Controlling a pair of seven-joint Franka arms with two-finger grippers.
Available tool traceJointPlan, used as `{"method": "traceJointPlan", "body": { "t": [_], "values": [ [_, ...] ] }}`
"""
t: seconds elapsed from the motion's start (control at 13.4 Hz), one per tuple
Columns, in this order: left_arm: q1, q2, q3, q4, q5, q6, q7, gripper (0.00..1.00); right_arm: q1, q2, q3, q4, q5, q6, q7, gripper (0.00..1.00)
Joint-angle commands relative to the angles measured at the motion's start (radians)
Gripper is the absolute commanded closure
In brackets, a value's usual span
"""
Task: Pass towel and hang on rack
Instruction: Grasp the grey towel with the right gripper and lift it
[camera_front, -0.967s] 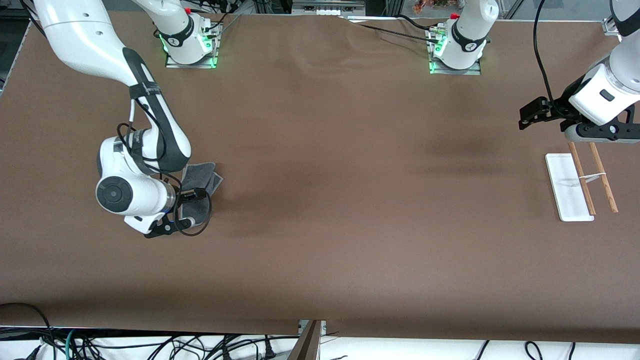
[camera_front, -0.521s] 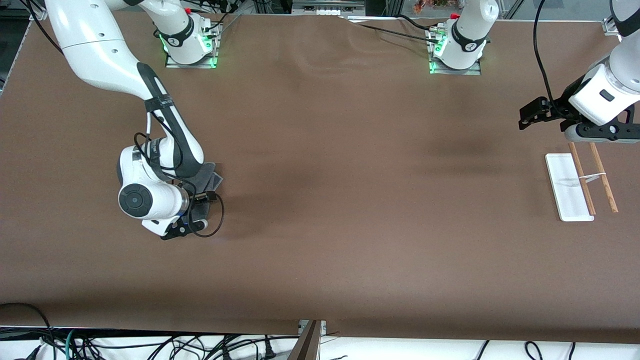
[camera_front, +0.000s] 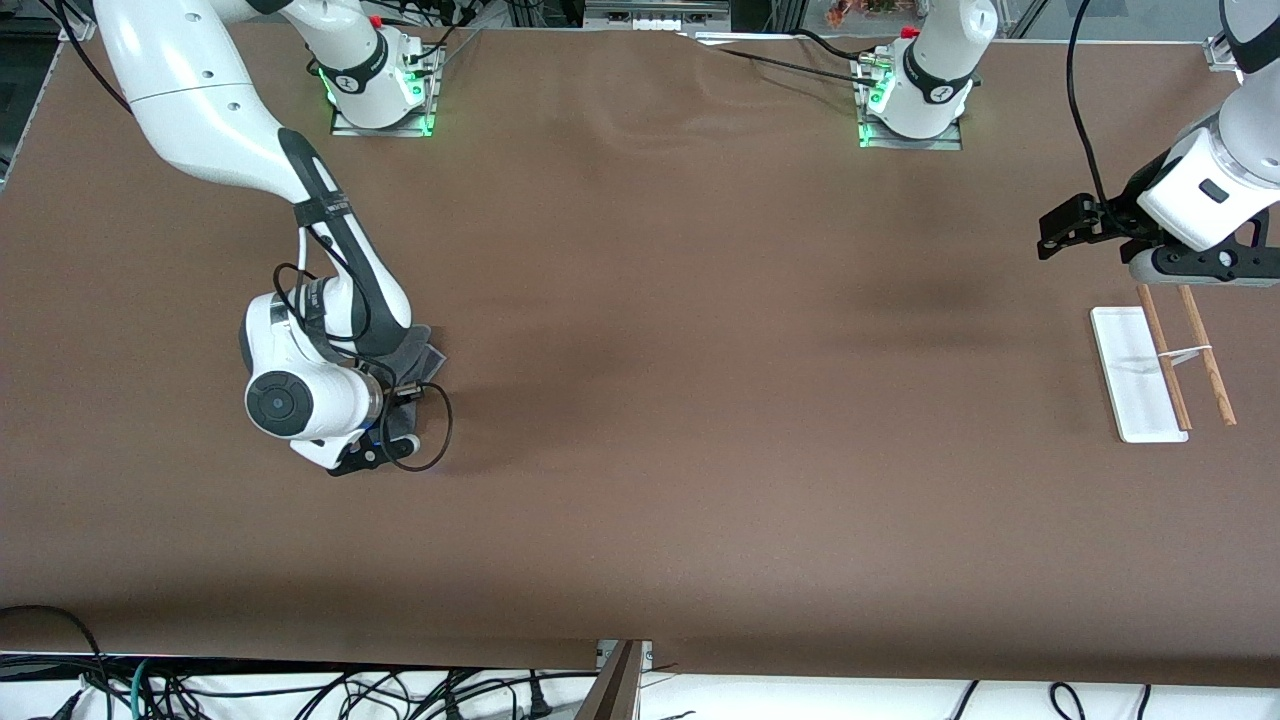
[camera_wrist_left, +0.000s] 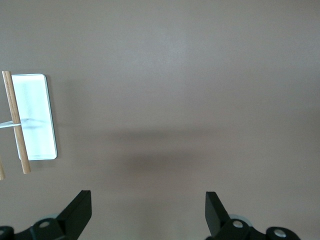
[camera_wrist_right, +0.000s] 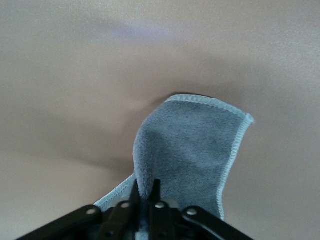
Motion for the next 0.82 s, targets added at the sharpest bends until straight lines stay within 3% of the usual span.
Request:
{"method": "traceJointPlan", "body": {
  "t": [0.0, 0.22, 0.52, 0.74],
  "values": [
    [-0.005, -0.003, 0.002, 0.006, 0.012, -0.014, 0.004, 0.0, 0.003, -0.031, -0.001, 0.006, 0.025, -0.015, 0.001, 1.0],
    [-0.005, -0.003, 0.002, 0.006, 0.012, -0.014, 0.004, 0.0, 0.005, -0.117, 0.004, 0.086, 0.065, -0.125, 0.001, 1.0],
    [-0.005, -0.003, 0.002, 0.006, 0.012, -0.014, 0.002, 0.0, 0.008, -0.157, 0.068, 0.335, 0.168, -0.329, 0.004, 1.0],
    [-0.005, -0.003, 0.001, 0.006, 0.012, -0.014, 0.004, 0.0, 0.008, -0.157, 0.128, 0.396, 0.22, -0.323, 0.028, 1.0]
  ]
}}
